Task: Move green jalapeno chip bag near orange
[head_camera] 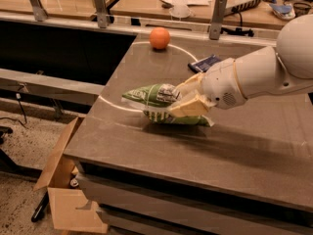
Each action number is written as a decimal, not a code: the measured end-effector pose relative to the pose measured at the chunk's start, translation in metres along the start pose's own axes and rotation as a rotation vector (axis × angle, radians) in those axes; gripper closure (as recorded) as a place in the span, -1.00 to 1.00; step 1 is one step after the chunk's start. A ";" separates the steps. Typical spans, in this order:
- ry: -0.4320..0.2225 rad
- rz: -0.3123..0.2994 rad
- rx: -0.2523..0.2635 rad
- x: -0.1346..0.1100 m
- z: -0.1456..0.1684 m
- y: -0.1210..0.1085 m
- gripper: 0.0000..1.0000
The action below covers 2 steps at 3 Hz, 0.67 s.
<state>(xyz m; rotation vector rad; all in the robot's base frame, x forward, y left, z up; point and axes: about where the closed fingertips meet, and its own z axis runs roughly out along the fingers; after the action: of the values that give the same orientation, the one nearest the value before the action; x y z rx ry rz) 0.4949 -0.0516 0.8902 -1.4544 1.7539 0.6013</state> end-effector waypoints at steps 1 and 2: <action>-0.050 0.050 0.243 -0.019 -0.042 -0.038 1.00; -0.042 0.047 0.526 -0.023 -0.083 -0.094 1.00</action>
Offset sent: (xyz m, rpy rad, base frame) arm 0.1144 -0.1397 0.1087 -0.0240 -0.4579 -0.7132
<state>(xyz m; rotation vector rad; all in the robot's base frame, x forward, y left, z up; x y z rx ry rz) 0.5658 -0.1234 0.9690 -1.0287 1.7465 0.1662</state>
